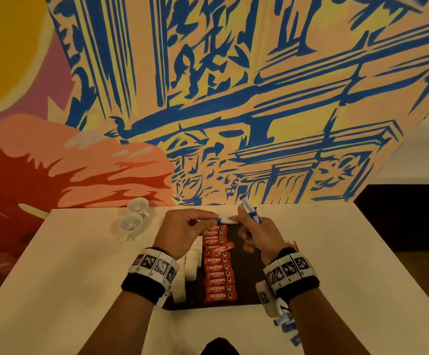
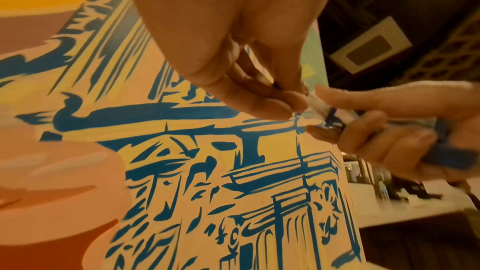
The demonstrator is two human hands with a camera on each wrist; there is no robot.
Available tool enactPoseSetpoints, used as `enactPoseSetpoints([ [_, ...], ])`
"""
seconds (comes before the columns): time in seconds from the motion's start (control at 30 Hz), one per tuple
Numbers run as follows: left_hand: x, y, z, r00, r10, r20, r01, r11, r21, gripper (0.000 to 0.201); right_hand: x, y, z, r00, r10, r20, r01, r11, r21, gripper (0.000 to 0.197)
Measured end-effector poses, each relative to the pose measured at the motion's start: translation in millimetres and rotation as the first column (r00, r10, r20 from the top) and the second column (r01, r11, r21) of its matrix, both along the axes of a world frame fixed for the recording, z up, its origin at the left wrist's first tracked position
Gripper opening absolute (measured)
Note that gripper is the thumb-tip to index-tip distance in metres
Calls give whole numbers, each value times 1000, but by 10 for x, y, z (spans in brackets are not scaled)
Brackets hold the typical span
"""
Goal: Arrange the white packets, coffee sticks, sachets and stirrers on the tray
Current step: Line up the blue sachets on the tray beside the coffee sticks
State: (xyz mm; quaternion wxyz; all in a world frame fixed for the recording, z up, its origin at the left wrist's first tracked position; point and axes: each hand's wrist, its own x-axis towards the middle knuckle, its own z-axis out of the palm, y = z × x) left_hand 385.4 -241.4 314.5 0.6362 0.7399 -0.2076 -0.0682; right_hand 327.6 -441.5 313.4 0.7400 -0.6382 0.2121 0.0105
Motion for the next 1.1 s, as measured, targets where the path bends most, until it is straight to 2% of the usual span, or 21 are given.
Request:
enactPoseSetpoints([
  [0.07, 6, 20, -38, 993, -34, 115, 28, 998, 58, 21, -24, -3, 5, 999, 34, 7, -34, 999, 15, 42],
  [0.1, 5, 31, -48, 991, -37, 126, 29, 997, 65, 24, -37, -7, 9, 999, 41, 21, -42, 999, 18, 39],
  [0.2, -15, 63, -55, 997, -50, 55, 48, 998, 40, 29, -74, -18, 44, 997, 36, 74, -37, 999, 8, 30],
  [0.33, -49, 63, -49, 989, -117, -90, 112, 992, -60, 34, -129, -66, 93, 994, -4, 108, 18, 991, -130, 19],
  [0.43, -60, 6, -64, 985, -99, -139, 83, 990, -116, 20, -171, -162, 48, 994, 1, 107, 16, 987, -162, 20],
  [0.53, -73, -81, -83, 980, -94, -176, 82, 994, -72, 15, -200, -284, -37, 994, 22, 107, -1, 981, -192, 17],
  [0.6, -79, -156, -128, 983, -78, -169, 80, 997, 6, 18, -202, -363, -102, 994, 39, 102, -10, 964, -264, 11],
  [0.7, -73, -286, -225, 998, -70, 3, 67, 968, 243, 29, -188, -502, -206, 996, 75, 50, -50, 921, -387, 9],
  [0.83, -114, -541, -260, 947, -208, 243, 62, 864, 500, 33, -192, -669, -315, 998, 65, -9, -63, 930, -363, 9],
  [0.9, -107, -680, -291, 917, -257, 306, 23, 798, 602, 29, -196, -747, -341, 996, 85, -24, -88, 937, -339, 9],
  [1.0, -76, -875, -369, 900, -300, 316, 5, 733, 680, 22, -183, -909, -410, 992, 109, -67, -124, 944, -307, 6],
  [1.1, -97, -1012, -481, 926, -277, 255, 19, 711, 703, 18, -178, -1110, -527, 991, 68, -111, -100, 944, -315, 18],
])
